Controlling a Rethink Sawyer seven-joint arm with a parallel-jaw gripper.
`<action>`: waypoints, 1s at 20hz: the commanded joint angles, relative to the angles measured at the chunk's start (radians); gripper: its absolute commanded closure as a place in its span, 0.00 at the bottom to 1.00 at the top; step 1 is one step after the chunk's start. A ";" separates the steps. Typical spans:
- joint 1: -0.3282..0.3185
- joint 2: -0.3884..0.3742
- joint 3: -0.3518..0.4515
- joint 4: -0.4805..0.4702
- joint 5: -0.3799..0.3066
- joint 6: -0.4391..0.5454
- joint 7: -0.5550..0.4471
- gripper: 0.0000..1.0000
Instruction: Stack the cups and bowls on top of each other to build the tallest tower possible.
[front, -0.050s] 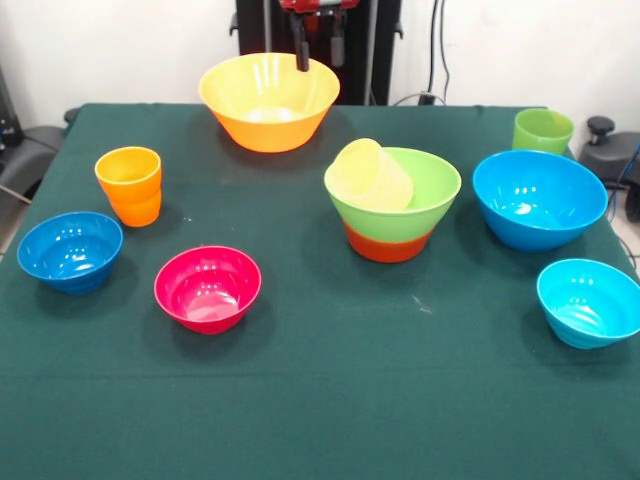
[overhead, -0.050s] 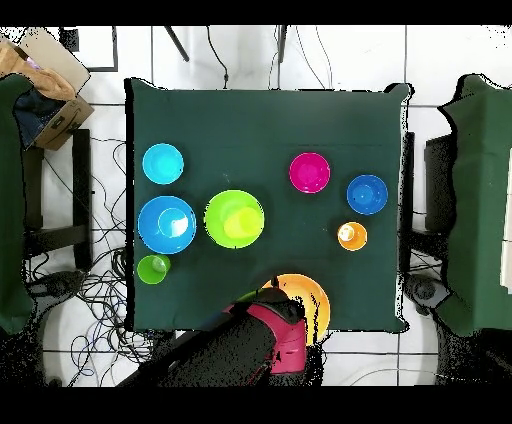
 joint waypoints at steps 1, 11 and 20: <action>-0.017 0.067 0.138 -0.042 0.075 0.088 -0.307 0.00; -0.053 0.114 0.187 -0.045 0.068 0.030 -0.284 0.00; -0.028 0.121 0.177 -0.032 0.106 0.031 -0.291 0.00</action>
